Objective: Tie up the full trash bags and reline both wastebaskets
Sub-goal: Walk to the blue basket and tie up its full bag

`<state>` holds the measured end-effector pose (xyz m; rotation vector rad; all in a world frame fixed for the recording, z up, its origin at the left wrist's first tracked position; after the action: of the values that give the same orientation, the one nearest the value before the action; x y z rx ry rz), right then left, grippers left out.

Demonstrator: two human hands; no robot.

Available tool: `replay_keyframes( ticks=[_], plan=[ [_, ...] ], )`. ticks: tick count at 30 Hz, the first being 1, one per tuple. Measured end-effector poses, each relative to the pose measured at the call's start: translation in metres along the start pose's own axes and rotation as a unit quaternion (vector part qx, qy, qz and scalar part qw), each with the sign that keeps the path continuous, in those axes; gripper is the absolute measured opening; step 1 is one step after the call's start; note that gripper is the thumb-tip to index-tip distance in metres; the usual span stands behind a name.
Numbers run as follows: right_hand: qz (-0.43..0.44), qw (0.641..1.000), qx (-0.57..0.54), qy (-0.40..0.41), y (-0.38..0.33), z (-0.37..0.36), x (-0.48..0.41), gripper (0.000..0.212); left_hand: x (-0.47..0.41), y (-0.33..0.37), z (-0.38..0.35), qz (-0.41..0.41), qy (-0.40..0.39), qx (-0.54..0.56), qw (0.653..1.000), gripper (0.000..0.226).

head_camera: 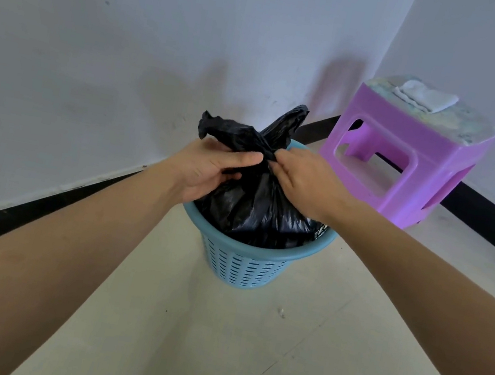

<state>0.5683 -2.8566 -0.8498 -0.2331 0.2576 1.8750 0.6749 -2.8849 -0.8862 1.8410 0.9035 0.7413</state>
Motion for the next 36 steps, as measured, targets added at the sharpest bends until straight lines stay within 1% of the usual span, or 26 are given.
replay_keyframes(
  ticks=[1, 3, 4, 5, 6, 7, 8, 9, 10, 12, 13, 14, 17, 19, 20, 21, 23, 25, 26, 29, 30, 32, 33, 34, 36],
  plan=[
    [0.007, 1.000, -0.001, 0.001, -0.002, 0.000, 0.001, 0.038, -0.001, 0.000, 0.005, -0.009, 0.030, 0.008, 0.999, 0.005],
    [0.018, 1.000, -0.009, 0.007, -0.004, 0.000, 0.004, 0.039, -0.003, -0.003, 0.017, -0.022, 0.092, 0.022, 0.995, 0.012],
    [0.011, 0.999, -0.031, 0.007, -0.003, 0.001, 0.007, 0.038, -0.004, -0.005, 0.020, -0.021, 0.108, 0.036, 0.993, 0.015],
    [-0.014, 0.997, -0.079, 0.007, 0.004, -0.001, 0.010, 0.034, -0.005, -0.007, 0.021, -0.018, 0.114, 0.054, 0.992, 0.015],
    [-0.058, 0.986, -0.153, 0.006, 0.012, -0.003, 0.015, 0.027, -0.005, -0.008, 0.021, -0.015, 0.117, 0.074, 0.990, 0.015],
    [-0.106, 0.967, -0.231, 0.007, 0.021, -0.007, 0.021, 0.026, -0.006, -0.009, 0.023, -0.015, 0.123, 0.096, 0.988, 0.013],
    [-0.146, 0.943, -0.298, 0.008, 0.028, -0.013, 0.026, 0.032, -0.008, -0.009, 0.024, -0.015, 0.131, 0.116, 0.984, 0.012],
    [-0.167, 0.927, -0.335, 0.014, 0.033, -0.018, 0.030, 0.035, -0.009, -0.009, 0.024, -0.014, 0.139, 0.133, 0.981, 0.011],
    [-0.177, 0.920, -0.348, 0.022, 0.035, -0.022, 0.031, 0.033, -0.010, -0.009, 0.024, -0.013, 0.143, 0.146, 0.979, 0.011],
    [-0.193, 0.909, -0.368, 0.046, 0.039, -0.023, 0.032, 0.017, -0.009, -0.009, 0.022, -0.009, 0.132, 0.158, 0.979, 0.010],
    [-0.205, 0.896, -0.390, 0.062, 0.041, -0.022, 0.032, 0.008, -0.009, -0.007, 0.019, -0.009, 0.110, 0.152, 0.982, 0.008],
    [-0.216, 0.879, -0.418, 0.075, 0.042, -0.019, 0.031, 0.005, -0.008, -0.006, 0.015, -0.006, 0.079, 0.140, 0.987, 0.006],
    [-0.245, 0.820, -0.511, 0.084, 0.044, -0.021, 0.029, 0.012, -0.004, -0.004, 0.006, 0.008, -0.007, 0.082, 0.997, 0.032],
    [-0.252, 0.786, -0.559, 0.078, 0.040, -0.023, 0.026, 0.018, -0.002, -0.003, 0.005, 0.013, -0.023, 0.059, 0.998, 0.039],
    [-0.252, 0.783, -0.564, 0.076, 0.039, -0.023, 0.025, 0.018, -0.003, -0.002, 0.006, 0.011, -0.022, 0.049, 0.999, 0.040],
    [-0.247, 0.790, -0.556, 0.074, 0.038, -0.021, 0.023, 0.018, -0.003, 0.000, 0.006, 0.006, -0.018, 0.039, 0.999, 0.040],
    [-0.224, 0.823, -0.520, 0.055, 0.035, -0.017, 0.020, 0.018, -0.002, 0.002, 0.006, -0.005, -0.014, 0.024, 1.000, 0.041],
    [-0.205, 0.845, -0.494, 0.012, 0.030, -0.018, 0.019, 0.018, 0.000, 0.003, 0.002, -0.012, -0.023, 0.010, 1.000, 0.041],
    [-0.206, 0.844, -0.495, -0.014, 0.028, -0.020, 0.019, 0.017, 0.000, 0.003, 0.000, -0.014, -0.028, 0.009, 0.999, 0.040],
    [-0.219, 0.828, -0.508, -0.096, 0.025, -0.026, 0.021, 0.015, 0.002, 0.003, -0.004, -0.011, -0.032, 0.022, 0.999, 0.039],
    [-0.225, 0.819, -0.513, -0.124, 0.024, -0.029, 0.022, 0.016, 0.002, 0.003, -0.005, -0.009, -0.030, 0.025, 0.999, 0.034],
    [-0.237, 0.798, -0.529, -0.166, 0.024, -0.034, 0.026, 0.019, 0.002, 0.003, -0.003, -0.006, -0.012, 0.012, 1.000, 0.011],
    [-0.243, 0.791, -0.534, -0.174, 0.025, -0.035, 0.027, 0.022, 0.001, 0.004, -0.001, -0.005, 0.000, 0.008, 1.000, 0.017],
    [-0.248, 0.788, -0.538, -0.172, 0.025, -0.036, 0.027, 0.026, 0.000, 0.004, 0.002, -0.003, 0.011, 0.002, 1.000, 0.028],
    [-0.249, 0.777, -0.559, -0.144, 0.026, -0.033, 0.024, 0.036, -0.001, 0.006, 0.005, -0.004, 0.023, 0.005, 1.000, 0.034]
  ],
)
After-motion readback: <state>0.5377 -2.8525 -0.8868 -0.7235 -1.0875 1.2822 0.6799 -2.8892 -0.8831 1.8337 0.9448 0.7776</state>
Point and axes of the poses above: each hand's wrist, its own x-axis away from the middle knuckle, its own z-axis out of the back of the hand, y = z × x, the point moved 10 cm from there along -x, towards the middle knuckle, and after that the axes turned 13 degrees about x, right-handed, at the moved point
